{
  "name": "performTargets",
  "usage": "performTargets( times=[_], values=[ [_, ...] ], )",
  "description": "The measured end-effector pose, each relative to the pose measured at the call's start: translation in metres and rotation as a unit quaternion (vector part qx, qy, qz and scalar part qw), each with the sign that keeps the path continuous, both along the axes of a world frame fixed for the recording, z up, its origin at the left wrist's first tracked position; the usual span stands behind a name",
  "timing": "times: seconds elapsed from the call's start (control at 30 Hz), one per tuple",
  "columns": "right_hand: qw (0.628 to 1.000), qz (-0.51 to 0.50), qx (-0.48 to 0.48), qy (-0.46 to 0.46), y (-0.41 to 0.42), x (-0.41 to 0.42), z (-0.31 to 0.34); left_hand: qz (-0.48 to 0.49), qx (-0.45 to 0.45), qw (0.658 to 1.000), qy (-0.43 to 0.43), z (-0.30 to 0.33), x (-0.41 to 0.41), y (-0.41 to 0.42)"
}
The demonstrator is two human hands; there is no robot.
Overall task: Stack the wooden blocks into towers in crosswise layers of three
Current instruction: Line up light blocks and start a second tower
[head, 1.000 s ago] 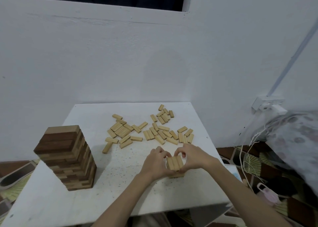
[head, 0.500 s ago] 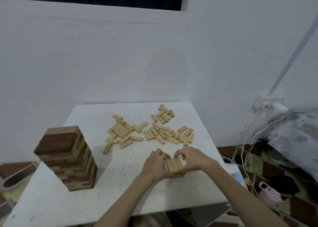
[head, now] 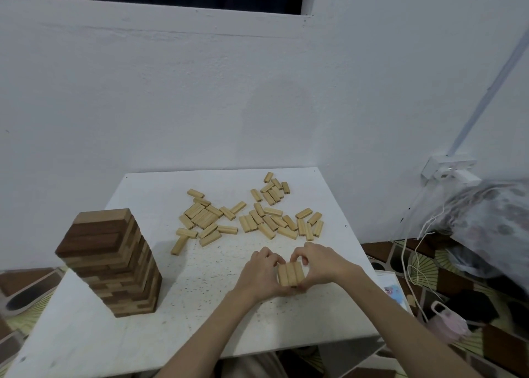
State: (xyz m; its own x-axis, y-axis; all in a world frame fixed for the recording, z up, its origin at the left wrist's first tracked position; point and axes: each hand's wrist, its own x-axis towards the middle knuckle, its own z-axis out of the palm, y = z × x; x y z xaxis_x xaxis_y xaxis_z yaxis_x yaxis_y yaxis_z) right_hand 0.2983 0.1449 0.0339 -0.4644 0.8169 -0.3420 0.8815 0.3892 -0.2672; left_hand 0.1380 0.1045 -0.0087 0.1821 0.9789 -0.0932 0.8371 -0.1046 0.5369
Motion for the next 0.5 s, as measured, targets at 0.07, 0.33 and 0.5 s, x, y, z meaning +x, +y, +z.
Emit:
performTargets(
  times=[0.07, 0.33, 0.5],
  values=[
    [1.000, 0.001, -0.003, -0.002, -0.0005, -0.0007, -0.0002, -0.004, -0.004, 1.000, 0.000, 0.0003, -0.0002, 0.0001],
    [1.000, -0.005, -0.006, 0.006, -0.0005, 0.0017, 0.0000, -0.006, -0.028, 1.000, 0.009, 0.0022, -0.0048, -0.0011],
    [1.000, 0.000, 0.010, -0.004, -0.0029, -0.0006, -0.0030, 0.000, -0.022, 1.000, 0.006, 0.0016, -0.0048, -0.0016]
  ],
)
